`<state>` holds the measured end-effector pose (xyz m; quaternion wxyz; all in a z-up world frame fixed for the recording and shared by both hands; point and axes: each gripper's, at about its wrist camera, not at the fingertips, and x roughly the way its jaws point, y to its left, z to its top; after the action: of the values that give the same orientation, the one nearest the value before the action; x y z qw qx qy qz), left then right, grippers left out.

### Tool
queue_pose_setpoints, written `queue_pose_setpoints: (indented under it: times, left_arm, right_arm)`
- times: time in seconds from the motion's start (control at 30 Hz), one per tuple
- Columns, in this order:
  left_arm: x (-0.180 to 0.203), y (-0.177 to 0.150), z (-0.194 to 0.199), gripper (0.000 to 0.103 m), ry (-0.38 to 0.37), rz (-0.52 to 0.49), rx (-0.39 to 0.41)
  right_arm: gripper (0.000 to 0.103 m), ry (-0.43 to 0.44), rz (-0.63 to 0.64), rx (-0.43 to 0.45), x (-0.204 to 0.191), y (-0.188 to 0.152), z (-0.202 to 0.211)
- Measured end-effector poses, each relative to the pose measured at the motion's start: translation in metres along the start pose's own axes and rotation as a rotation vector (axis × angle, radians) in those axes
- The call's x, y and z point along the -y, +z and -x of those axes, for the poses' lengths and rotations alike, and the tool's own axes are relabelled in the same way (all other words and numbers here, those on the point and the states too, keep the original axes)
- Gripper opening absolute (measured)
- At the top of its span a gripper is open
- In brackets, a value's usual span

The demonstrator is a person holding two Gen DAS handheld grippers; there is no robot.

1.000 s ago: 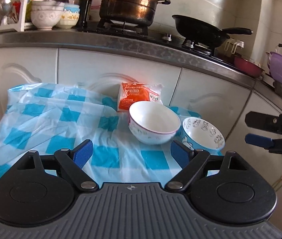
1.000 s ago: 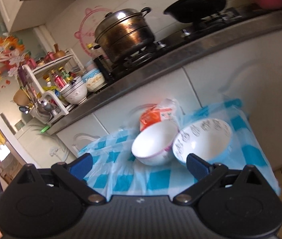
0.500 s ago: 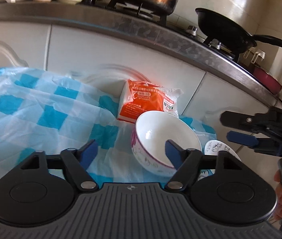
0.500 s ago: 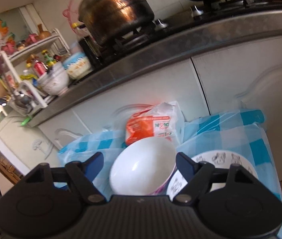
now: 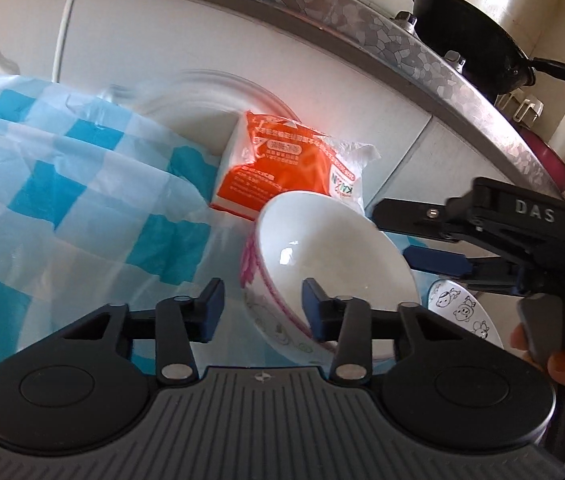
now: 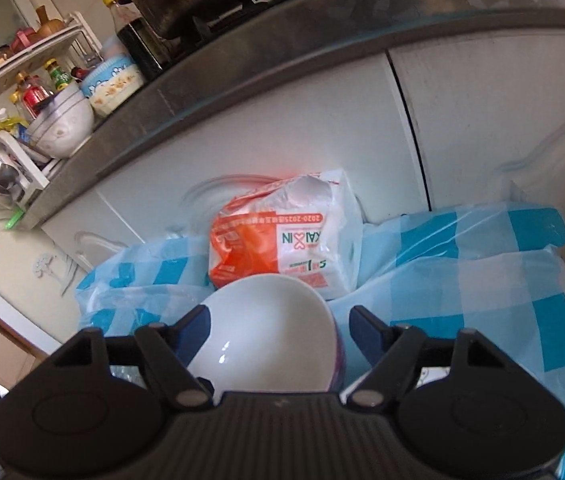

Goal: Organize plates and bowls
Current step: 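Move the left gripper to the pink-patterned white bowl and grasp its rim, then lift the pink-patterned bowl with the left gripper and carry it toward the plate stack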

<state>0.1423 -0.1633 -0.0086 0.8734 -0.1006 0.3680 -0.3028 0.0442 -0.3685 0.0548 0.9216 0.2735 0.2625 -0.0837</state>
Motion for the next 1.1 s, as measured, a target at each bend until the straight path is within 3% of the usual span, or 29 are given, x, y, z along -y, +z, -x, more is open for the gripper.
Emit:
queue_pose_setpoints:
  times: [0.2, 0.5, 0.77, 1.1]
  left_arm:
    - [0.003, -0.002, -0.007, 0.039, -0.006, 0.000, 0.011]
    - [-0.003, -0.004, -0.001, 0.034, 0.008, 0.046, 0.018]
    - [-0.024, -0.007, 0.026, 0.033, 0.043, 0.093, 0.041]
    - [-0.053, -0.026, 0.073, 0.033, 0.031, 0.161, 0.055]
  right_arm:
    - [0.078, -0.002, 0.016, -0.031, -0.003, 0.000, -0.011]
    - [0.085, 0.020, -0.066, -0.027, -0.008, -0.006, -0.006]
    - [0.089, 0.055, -0.091, -0.058, -0.032, -0.020, -0.005]
    - [0.089, 0.104, -0.087, -0.052, -0.068, -0.037, 0.003]
